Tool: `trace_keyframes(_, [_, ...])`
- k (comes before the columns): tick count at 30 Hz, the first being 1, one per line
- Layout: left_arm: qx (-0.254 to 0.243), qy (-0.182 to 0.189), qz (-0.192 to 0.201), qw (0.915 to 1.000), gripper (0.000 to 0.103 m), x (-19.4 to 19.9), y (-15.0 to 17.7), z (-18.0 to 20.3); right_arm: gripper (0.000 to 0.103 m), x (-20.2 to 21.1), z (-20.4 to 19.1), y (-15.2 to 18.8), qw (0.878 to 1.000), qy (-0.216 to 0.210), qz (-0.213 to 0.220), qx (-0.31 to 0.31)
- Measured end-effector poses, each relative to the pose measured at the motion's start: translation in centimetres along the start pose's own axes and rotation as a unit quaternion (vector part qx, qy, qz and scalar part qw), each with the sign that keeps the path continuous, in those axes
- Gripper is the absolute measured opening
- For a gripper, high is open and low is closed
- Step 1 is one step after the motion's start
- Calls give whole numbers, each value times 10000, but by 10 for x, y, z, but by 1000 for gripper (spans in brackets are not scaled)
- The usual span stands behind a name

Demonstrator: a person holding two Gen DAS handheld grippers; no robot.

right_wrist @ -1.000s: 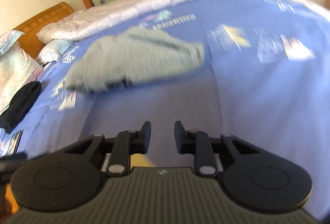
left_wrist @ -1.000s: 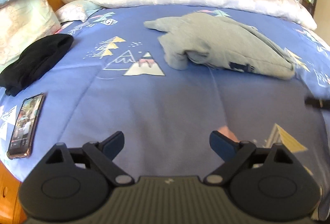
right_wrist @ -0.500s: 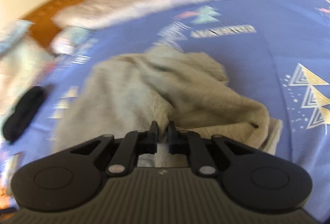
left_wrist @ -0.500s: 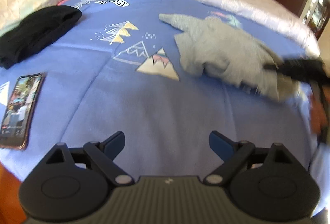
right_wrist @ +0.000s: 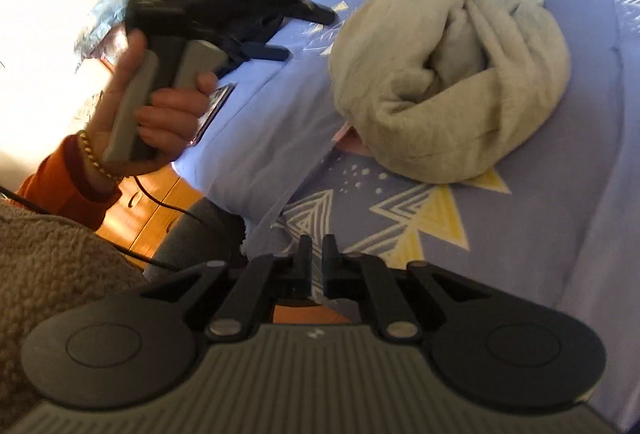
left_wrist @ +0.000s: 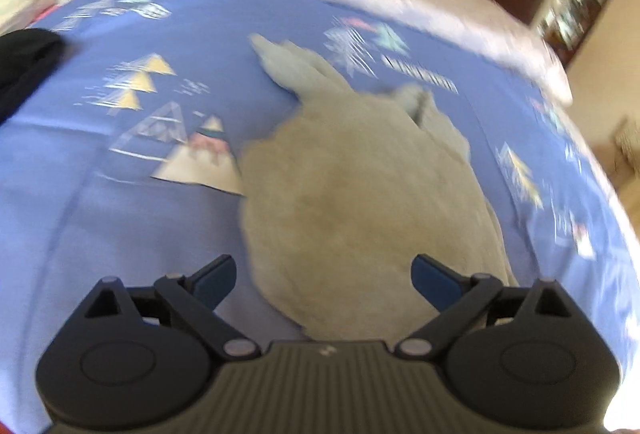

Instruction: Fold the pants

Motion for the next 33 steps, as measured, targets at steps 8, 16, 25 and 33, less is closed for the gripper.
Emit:
trace_keyframes(8, [-167,-103,-274,9994,17,-26,-1,19,49,12,41,-110,9721,1439,1804,-413])
trace_keyframes(16, [477,-228,10,9986,13,56,60,-39,7,-100,59,-158,9617,2481,1115,341])
trace_keyframes(25, [533,2,-327,9980,9,80,124,-37,6,58,84,-119,8964,1802,3669,-1714])
trace_keyframes(33, [795,-347,348,9956,65,101,79,-73,42,74,106,-13,8821,2845,3083,-2143])
Point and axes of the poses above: each gripper's, at about its wrist camera, not at the fingertips, and x roughly against the way its jaws point, z to its right, y to its underside, the point moved 5 cm from there along -x, roughly the way its jaws point, and after that the axes turned 10 degrees about -x, right-handed, at the moved point
